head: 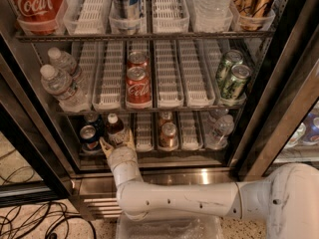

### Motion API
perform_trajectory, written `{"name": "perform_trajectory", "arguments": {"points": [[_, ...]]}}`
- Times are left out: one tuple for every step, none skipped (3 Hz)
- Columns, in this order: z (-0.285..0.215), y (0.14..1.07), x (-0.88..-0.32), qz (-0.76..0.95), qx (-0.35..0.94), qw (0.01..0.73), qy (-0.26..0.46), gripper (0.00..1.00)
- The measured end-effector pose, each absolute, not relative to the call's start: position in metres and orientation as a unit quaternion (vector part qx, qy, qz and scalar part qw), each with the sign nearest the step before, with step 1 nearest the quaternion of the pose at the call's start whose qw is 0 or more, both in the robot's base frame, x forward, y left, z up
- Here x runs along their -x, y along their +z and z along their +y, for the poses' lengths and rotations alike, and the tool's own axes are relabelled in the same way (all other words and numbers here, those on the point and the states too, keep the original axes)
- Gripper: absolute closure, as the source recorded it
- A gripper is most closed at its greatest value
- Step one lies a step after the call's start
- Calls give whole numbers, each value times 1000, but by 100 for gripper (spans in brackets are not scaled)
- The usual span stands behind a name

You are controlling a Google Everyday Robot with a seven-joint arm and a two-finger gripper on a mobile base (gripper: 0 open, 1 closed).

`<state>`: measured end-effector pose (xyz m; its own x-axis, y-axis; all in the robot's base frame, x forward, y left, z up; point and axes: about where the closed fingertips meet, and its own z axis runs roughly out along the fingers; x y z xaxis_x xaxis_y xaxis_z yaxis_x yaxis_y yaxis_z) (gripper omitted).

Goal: Pick blue plastic bottle from bottom shelf of fridge

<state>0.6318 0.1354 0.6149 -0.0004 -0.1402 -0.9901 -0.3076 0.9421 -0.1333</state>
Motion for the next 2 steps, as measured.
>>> {"name": "perform_trajectory", "arguments": {"points": [[133,616,-635,704,156,691,59,53],[132,617,-636,704,154,691,58,76]]}}
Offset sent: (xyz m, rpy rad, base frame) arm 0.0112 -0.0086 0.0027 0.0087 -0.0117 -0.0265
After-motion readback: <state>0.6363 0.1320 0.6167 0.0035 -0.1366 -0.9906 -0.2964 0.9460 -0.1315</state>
